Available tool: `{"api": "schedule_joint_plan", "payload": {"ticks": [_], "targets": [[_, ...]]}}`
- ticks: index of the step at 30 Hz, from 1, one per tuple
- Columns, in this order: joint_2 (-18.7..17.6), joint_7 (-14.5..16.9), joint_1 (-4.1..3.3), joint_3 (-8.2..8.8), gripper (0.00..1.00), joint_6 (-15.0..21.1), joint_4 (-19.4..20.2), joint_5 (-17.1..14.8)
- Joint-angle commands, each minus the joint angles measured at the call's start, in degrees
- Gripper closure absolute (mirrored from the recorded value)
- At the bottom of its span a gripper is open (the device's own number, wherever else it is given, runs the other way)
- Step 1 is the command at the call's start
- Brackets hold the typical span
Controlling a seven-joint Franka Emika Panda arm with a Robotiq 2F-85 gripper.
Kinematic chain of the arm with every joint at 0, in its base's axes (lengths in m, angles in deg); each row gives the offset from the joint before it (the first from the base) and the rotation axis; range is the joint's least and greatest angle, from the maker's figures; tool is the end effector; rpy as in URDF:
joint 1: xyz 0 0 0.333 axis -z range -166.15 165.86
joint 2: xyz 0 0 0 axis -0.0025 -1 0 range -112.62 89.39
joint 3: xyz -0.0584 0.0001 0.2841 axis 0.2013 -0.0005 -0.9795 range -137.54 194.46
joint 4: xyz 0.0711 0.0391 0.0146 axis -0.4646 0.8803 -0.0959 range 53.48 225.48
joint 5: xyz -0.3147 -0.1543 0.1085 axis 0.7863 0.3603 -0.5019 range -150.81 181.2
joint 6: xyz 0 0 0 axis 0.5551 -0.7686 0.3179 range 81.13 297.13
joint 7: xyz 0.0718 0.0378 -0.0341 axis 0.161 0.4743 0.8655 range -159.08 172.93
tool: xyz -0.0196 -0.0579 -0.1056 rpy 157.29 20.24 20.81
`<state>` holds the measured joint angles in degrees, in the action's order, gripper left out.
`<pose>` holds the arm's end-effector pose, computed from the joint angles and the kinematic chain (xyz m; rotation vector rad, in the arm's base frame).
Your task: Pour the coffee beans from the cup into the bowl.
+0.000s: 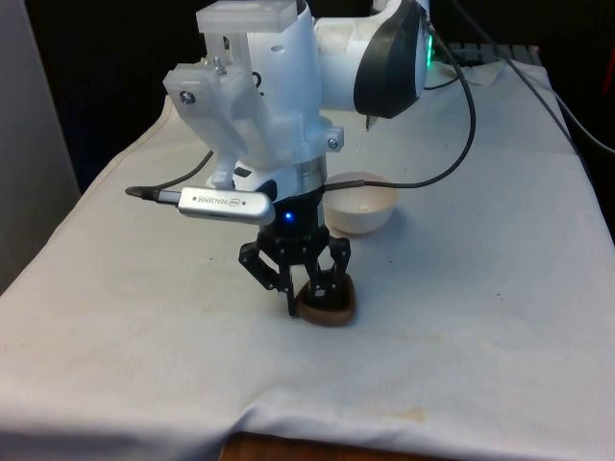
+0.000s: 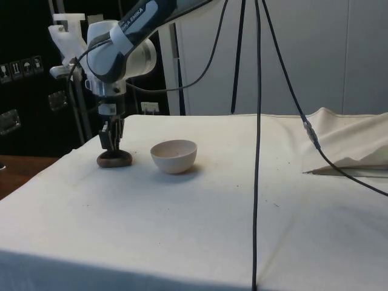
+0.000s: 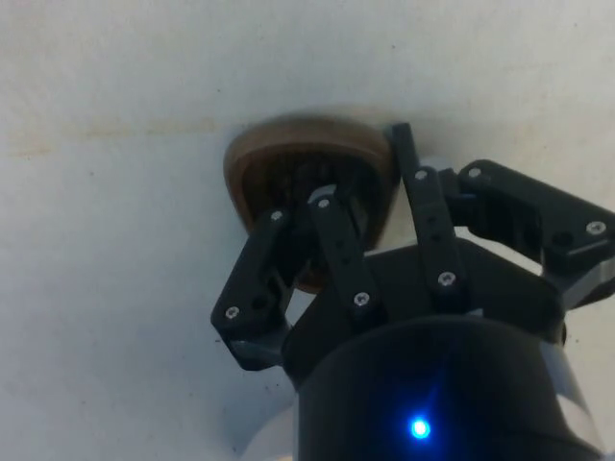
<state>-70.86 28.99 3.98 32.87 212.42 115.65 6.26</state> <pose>0.7240 -0.0871 0.1577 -3.0914 -0.2802 -0.1559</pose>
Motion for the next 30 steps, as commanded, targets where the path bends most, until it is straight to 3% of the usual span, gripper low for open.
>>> {"api": "schedule_joint_plan", "payload": {"ticks": [1, 11, 12, 13, 19, 20, 22, 28, 30], "targets": [[-0.2, -0.1, -0.06, 0.00, 0.94, 0.3, -0.1, 0.0], [2.1, -1.0, -0.29, 0.11, 0.94, 0.4, 1.9, -0.1], [1.1, -0.7, -0.17, 0.00, 0.94, -0.3, 0.6, 0.0], [2.7, -1.3, -0.34, 0.17, 0.94, 0.3, 2.5, -0.1], [4.8, -2.0, -0.46, 0.17, 0.94, 0.3, 4.6, -0.1], [4.0, -1.8, -0.34, 0.00, 0.94, -0.5, 3.3, 0.0], [6.0, -2.3, -0.52, 0.23, 0.94, 0.4, 5.7, 0.0], [8.4, -3.0, -0.69, 0.23, 0.94, 0.6, 8.4, 0.0], [7.5, -2.7, -0.52, 0.00, 0.94, -0.4, 7.0, 0.0]]}}
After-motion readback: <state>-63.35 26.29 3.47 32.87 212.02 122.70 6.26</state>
